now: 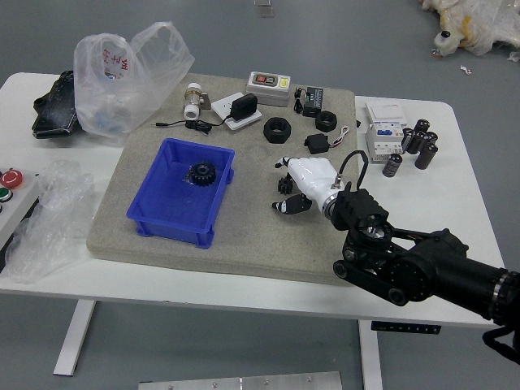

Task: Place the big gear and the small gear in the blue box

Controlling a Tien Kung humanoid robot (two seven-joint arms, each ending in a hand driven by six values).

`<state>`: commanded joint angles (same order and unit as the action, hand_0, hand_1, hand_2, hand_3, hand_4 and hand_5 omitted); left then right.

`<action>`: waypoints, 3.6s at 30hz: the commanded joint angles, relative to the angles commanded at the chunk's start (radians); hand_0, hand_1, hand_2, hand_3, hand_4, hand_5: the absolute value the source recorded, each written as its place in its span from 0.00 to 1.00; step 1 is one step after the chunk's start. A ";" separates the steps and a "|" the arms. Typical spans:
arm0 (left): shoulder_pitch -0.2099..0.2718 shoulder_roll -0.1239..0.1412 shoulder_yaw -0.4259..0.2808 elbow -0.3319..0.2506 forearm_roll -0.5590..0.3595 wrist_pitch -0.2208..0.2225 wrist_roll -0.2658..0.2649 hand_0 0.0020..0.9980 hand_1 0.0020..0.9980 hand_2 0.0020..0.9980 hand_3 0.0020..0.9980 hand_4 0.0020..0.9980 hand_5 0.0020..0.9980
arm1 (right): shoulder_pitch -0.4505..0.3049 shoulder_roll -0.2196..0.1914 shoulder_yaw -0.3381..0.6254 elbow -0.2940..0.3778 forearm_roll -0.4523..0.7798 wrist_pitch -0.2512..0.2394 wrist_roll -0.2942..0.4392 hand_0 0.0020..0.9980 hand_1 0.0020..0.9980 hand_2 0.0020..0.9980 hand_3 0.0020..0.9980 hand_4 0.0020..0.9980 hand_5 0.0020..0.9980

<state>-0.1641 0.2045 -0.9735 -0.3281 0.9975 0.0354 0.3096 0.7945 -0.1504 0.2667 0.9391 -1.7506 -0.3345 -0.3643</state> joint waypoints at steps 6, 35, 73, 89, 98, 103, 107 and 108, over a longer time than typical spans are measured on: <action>-0.005 -0.001 0.006 0.001 -0.007 0.002 -0.005 0.60 0.42 0.48 0.64 0.67 0.20 | 0.016 0.006 -0.022 -0.048 0.040 -0.019 0.018 0.25 0.30 0.39 0.51 0.20 0.03; -0.004 0.008 0.009 0.000 -0.013 0.003 -0.004 0.60 0.42 0.48 0.64 0.67 0.20 | 0.197 0.077 -0.080 0.269 -0.054 -0.004 0.001 0.24 0.30 0.40 0.40 0.19 0.00; -0.021 0.022 -0.004 0.001 0.014 -0.006 0.002 0.60 0.42 0.48 0.64 0.67 0.20 | 0.135 0.065 0.000 0.244 -0.089 0.050 -0.022 0.53 0.81 0.90 0.98 0.66 0.16; -0.012 0.011 0.043 0.008 -0.045 0.005 -0.029 0.60 0.43 0.49 0.64 0.67 0.20 | -0.269 -0.227 0.526 0.567 0.367 -0.061 0.317 0.58 0.89 0.92 0.87 0.78 0.46; 0.014 0.020 0.045 0.008 -0.053 0.007 -0.028 0.60 0.44 0.50 0.64 0.67 0.20 | -0.542 -0.234 0.857 0.560 0.611 0.023 0.489 0.59 0.89 0.91 0.86 0.80 0.48; 0.003 0.019 0.053 0.011 -0.057 0.007 -0.041 0.60 0.44 0.50 0.64 0.67 0.20 | -0.627 -0.222 1.009 0.544 0.728 0.052 0.522 0.58 0.88 0.89 0.86 0.80 0.50; -0.002 0.010 0.060 0.012 -0.064 0.008 -0.047 0.60 0.44 0.50 0.64 0.67 0.20 | -0.661 -0.224 1.106 0.531 0.811 0.062 0.541 0.57 0.86 0.87 0.85 0.81 0.51; -0.003 0.008 0.061 0.012 -0.066 0.008 -0.047 0.60 0.44 0.50 0.64 0.67 0.20 | -0.667 -0.225 1.127 0.530 0.823 0.064 0.543 0.57 0.86 0.87 0.85 0.81 0.51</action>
<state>-0.1670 0.2122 -0.9126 -0.3161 0.9317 0.0433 0.2630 0.1275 -0.3758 1.3942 1.4692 -0.9275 -0.2705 0.1790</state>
